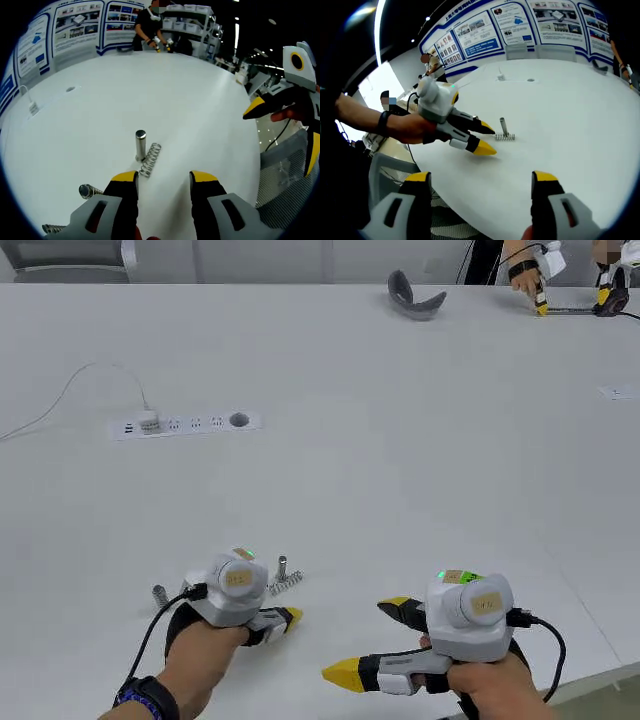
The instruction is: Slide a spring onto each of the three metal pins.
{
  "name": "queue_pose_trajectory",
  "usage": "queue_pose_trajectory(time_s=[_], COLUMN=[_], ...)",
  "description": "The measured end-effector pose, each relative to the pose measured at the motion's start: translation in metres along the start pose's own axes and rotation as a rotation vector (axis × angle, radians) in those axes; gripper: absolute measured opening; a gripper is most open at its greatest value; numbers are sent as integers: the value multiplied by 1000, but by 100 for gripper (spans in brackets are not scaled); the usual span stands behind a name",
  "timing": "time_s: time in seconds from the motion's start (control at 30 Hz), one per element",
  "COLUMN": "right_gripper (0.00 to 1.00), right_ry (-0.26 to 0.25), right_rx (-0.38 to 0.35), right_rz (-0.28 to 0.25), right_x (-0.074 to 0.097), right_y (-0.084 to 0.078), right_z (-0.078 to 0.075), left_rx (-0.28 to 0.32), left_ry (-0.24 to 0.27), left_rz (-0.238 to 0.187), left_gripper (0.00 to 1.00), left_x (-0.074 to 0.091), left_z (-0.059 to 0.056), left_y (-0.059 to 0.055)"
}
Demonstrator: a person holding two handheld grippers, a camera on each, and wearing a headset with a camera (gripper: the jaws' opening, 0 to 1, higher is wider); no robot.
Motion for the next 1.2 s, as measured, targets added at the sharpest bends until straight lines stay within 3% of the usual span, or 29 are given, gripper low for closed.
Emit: queue_pose_trajectory(time_s=[0.1, 0.17, 0.23, 0.37, 0.47, 0.7, 0.93, 1.2], right_gripper=[83, 83, 83, 83, 83, 83, 83, 83], right_ry=[-1, -1, 0, 4, 5, 8, 6, 7], right_rx=[-11, -13, -18, -21, -25, -22, -23, -25], right_rz=[0, 1, 2, 2, -1, 2, 5, 4], right_x=[0, 0, -1, -2, -2, -2, 0, 0], right_y=[-2, -3, -4, -5, -4, -4, -5, -5], right_z=[-1, 0, 0, 1, 1, 0, -1, -1], left_rx=[12, 63, 40, 55, 34, -1, -98, -92], left_ry=[8, -3, 26, 38, 56, 43, 29, 10], left_rz=[3, -16, -4, 3, 7, 15, 37, 35], left_gripper=[39, 37, 34, 28, 22, 19, 11, 11], left_x=[-4, -6, -8, -11, -10, -13, -14, -6], left_z=[3, 3, 6, 9, 9, 1, -8, -11], left_y=[1, 5, 4, 2, 1, -3, -7, -11])
Point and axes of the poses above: the centre of the closed fingertips' face, and the gripper's own axes: x roughly backward along the fingers, z roughly to its left, y roughly out of its top, the point moved 2 cm from there along x, roughly backward along the fingers, and after that the axes turned 5 degrees about z, right-handed, at the moved point
